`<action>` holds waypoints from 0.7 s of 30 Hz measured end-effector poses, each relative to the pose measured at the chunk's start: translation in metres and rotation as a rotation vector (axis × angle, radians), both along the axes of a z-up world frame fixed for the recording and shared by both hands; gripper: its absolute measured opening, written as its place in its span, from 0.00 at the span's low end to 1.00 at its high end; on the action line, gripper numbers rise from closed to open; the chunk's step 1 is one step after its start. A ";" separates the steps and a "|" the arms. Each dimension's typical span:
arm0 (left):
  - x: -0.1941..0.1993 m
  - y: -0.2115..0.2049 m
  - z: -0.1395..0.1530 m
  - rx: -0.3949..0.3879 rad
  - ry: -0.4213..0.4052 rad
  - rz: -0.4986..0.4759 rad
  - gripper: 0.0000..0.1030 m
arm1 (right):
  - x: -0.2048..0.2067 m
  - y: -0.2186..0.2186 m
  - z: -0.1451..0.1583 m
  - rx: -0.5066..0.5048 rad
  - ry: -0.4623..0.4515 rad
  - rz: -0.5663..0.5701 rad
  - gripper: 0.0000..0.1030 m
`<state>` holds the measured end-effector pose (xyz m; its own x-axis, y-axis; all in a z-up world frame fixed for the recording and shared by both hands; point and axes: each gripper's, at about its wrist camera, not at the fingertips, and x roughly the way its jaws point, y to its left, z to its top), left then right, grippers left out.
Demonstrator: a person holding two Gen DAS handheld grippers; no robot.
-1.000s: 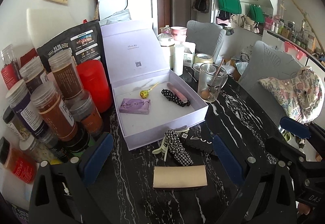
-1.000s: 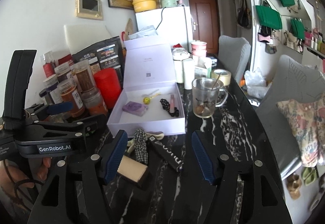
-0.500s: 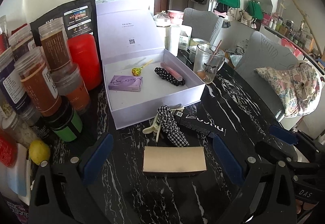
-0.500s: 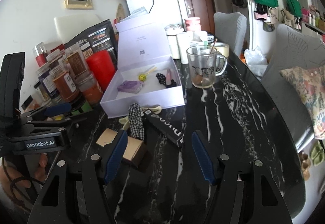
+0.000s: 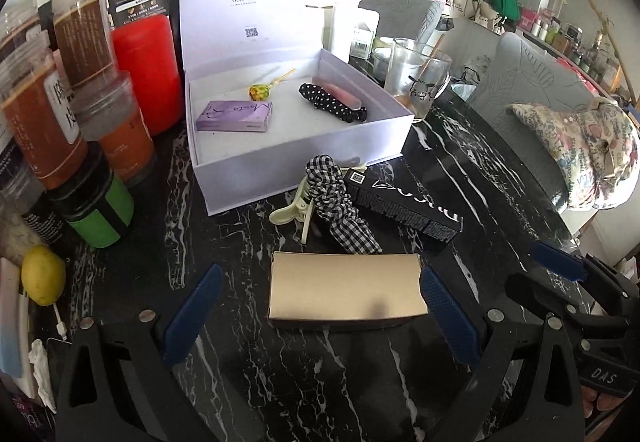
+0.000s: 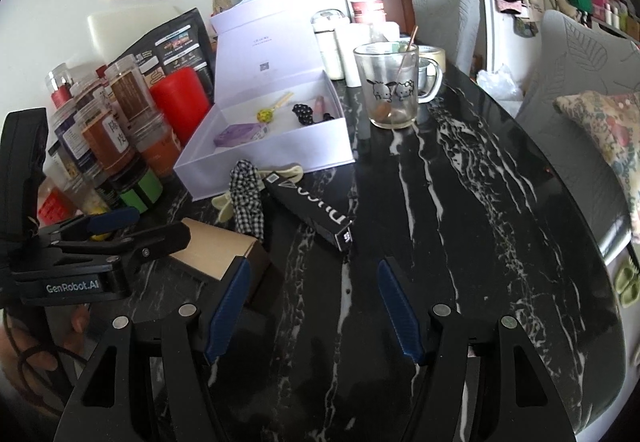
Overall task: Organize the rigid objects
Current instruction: 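Move the left gripper to the gold card and close on it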
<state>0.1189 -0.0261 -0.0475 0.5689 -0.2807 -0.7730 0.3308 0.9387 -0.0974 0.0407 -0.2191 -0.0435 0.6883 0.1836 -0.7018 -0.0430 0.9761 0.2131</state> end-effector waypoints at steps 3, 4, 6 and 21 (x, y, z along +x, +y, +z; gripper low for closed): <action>0.009 0.000 -0.008 0.002 0.015 0.010 0.98 | 0.001 -0.002 -0.004 -0.003 0.005 -0.002 0.65; 0.013 0.000 -0.010 -0.003 0.023 0.010 0.98 | 0.002 -0.003 -0.005 -0.006 0.007 -0.006 0.65; 0.019 0.000 -0.012 -0.022 0.028 0.006 0.98 | 0.004 -0.005 -0.007 -0.010 0.012 -0.012 0.65; 0.057 0.005 -0.025 0.202 -0.054 0.134 0.98 | 0.014 -0.008 -0.011 -0.009 0.018 -0.008 0.65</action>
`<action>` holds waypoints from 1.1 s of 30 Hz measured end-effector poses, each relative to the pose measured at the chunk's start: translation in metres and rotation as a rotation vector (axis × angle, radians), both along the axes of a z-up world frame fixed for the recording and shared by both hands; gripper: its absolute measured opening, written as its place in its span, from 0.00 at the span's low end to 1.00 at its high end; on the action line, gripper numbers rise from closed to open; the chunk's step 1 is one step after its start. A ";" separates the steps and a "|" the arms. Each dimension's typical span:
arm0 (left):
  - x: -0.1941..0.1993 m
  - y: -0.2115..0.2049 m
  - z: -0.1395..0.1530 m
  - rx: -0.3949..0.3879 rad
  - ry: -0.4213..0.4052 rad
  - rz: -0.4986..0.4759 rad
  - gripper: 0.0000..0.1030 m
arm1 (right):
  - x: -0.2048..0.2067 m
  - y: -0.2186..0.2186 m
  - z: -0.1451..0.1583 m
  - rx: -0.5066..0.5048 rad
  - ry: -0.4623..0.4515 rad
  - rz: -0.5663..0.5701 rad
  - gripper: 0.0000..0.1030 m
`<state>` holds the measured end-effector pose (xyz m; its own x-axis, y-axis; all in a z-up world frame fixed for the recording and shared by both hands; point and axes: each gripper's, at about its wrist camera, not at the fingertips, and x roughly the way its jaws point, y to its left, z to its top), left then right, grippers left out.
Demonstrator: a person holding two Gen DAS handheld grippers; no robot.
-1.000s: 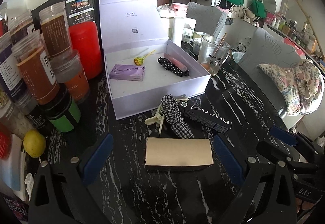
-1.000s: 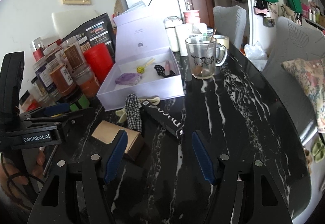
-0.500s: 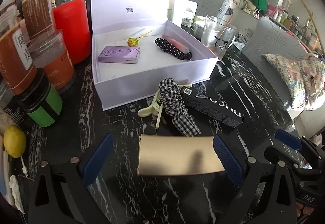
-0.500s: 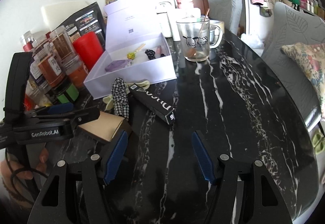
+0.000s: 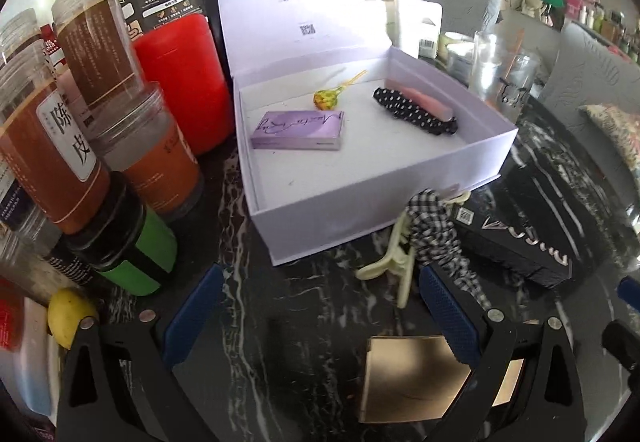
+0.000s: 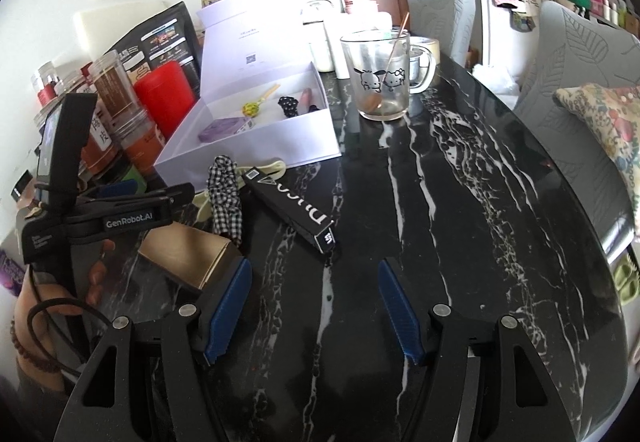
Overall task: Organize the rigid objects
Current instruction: 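Move the left gripper to the gold card and close on it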
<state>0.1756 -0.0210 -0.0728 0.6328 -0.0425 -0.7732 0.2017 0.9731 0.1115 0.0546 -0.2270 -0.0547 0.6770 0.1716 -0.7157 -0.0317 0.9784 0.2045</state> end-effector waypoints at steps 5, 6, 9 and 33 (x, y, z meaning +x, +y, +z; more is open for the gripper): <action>0.008 0.004 -0.007 0.082 0.004 -0.006 0.98 | 0.001 0.006 -0.002 -0.004 0.009 0.013 0.65; 0.009 0.006 -0.007 0.073 0.007 -0.012 0.98 | 0.001 0.007 -0.002 -0.004 0.008 0.016 0.65; 0.010 0.010 -0.008 0.054 0.034 -0.025 0.98 | -0.001 0.009 -0.001 0.001 0.005 0.022 0.65; -0.063 -0.004 0.010 -0.165 0.093 -0.248 0.98 | -0.014 0.003 -0.001 0.020 0.006 0.009 0.65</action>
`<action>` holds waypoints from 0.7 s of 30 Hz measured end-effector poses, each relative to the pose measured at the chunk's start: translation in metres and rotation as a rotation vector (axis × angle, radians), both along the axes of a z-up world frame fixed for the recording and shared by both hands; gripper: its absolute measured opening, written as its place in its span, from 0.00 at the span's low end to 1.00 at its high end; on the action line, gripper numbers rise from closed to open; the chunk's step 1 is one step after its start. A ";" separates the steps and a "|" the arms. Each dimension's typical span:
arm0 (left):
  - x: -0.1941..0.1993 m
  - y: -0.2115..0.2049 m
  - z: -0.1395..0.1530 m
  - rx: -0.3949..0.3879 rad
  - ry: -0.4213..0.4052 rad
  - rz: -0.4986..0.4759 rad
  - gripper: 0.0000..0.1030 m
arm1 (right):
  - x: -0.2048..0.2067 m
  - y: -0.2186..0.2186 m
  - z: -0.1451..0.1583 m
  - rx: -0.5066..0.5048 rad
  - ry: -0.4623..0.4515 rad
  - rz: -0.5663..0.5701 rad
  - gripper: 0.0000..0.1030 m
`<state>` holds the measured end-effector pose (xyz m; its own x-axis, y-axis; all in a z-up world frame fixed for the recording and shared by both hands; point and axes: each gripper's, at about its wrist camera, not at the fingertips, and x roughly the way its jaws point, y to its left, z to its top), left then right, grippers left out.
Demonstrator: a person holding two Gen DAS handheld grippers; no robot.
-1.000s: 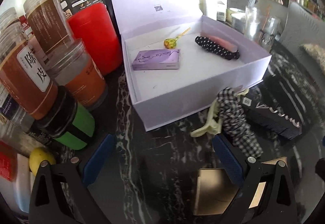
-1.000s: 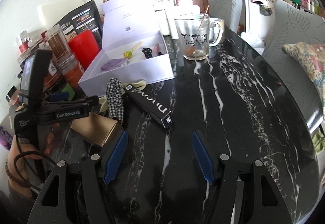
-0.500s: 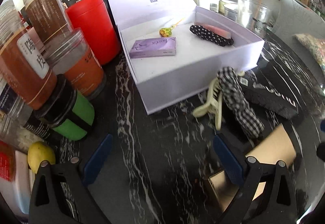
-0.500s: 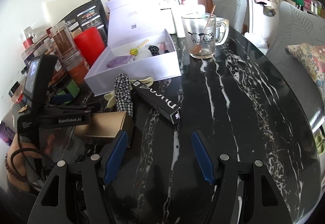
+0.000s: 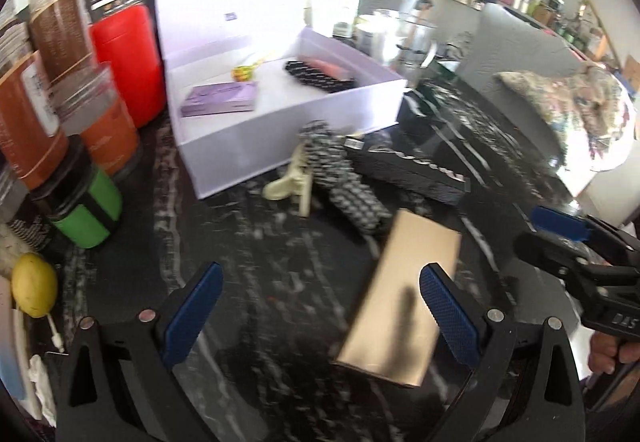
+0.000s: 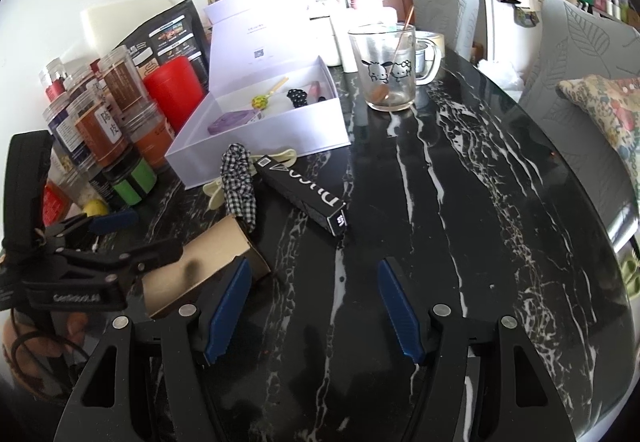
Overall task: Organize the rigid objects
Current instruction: 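Move the left gripper to the gold card and close on it, then lift the gold card with the left gripper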
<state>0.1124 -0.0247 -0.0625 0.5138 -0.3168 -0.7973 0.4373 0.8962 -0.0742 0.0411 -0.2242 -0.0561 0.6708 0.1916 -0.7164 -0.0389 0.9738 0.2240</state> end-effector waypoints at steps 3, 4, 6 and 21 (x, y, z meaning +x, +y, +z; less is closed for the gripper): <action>-0.005 -0.011 -0.003 -0.027 0.021 -0.057 0.98 | -0.002 -0.003 -0.001 0.001 0.003 -0.007 0.65; -0.008 -0.015 -0.004 -0.034 0.025 -0.074 0.98 | -0.003 -0.004 -0.002 0.001 0.005 -0.010 0.65; -0.010 -0.022 -0.007 -0.040 0.025 -0.098 0.98 | -0.003 -0.007 -0.003 0.001 0.009 -0.019 0.65; -0.020 -0.050 -0.032 0.042 0.035 -0.133 0.43 | 0.000 -0.018 -0.012 0.016 0.044 -0.051 0.65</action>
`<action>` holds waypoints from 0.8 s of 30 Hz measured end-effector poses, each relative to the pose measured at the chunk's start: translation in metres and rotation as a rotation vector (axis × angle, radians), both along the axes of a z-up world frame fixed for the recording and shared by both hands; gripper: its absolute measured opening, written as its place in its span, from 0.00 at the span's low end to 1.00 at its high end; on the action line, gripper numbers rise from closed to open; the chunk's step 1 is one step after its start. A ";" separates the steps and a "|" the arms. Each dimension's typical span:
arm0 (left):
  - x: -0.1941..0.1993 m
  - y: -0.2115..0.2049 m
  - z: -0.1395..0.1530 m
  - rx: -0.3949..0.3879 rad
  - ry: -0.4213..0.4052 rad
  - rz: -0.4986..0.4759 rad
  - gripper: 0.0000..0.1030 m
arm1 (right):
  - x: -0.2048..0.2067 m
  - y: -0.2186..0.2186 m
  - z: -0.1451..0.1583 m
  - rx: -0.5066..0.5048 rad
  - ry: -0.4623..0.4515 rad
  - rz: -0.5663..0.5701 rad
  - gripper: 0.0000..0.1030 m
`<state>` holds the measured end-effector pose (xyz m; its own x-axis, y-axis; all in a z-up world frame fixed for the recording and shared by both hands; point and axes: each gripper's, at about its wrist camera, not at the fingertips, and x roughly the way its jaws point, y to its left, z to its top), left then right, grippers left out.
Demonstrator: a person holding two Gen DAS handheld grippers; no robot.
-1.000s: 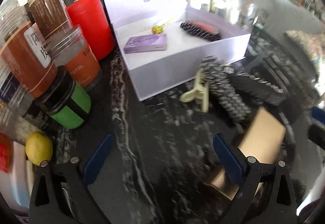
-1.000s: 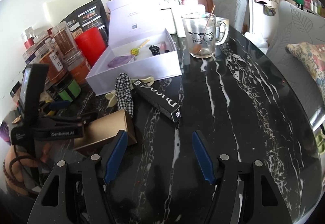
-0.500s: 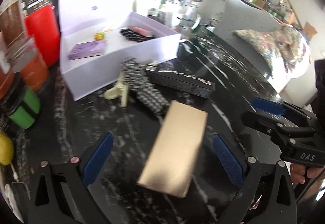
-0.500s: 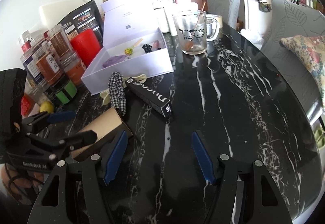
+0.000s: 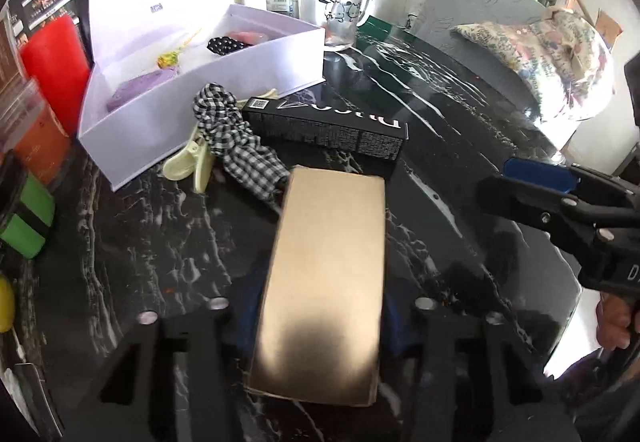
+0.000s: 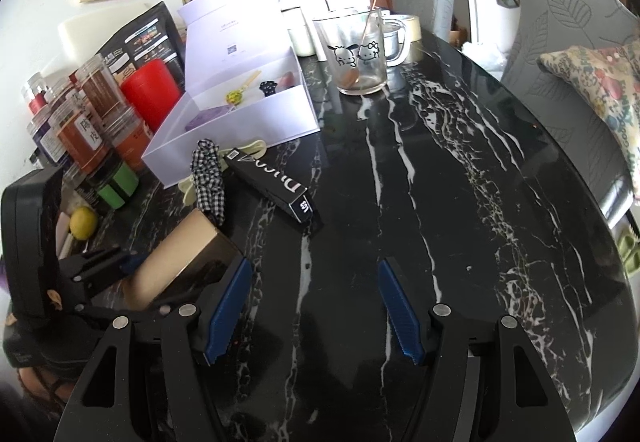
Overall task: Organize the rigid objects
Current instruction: 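Lift the gold card with the left gripper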
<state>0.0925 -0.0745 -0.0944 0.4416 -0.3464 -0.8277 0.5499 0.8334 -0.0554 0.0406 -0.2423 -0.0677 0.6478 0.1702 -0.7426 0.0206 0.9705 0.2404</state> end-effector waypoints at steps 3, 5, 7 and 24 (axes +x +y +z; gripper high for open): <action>-0.003 0.006 0.001 -0.022 0.014 0.005 0.43 | 0.002 0.003 -0.001 0.001 0.003 0.010 0.65; -0.008 0.012 0.004 -0.034 0.014 0.012 0.43 | 0.003 0.006 0.000 0.003 0.002 0.020 0.65; -0.012 0.019 0.008 -0.049 0.010 0.017 0.43 | 0.004 0.010 0.000 0.002 -0.001 0.034 0.65; 0.004 0.102 0.003 -0.007 -0.021 0.271 0.43 | 0.031 0.070 -0.009 -0.005 0.015 0.168 0.65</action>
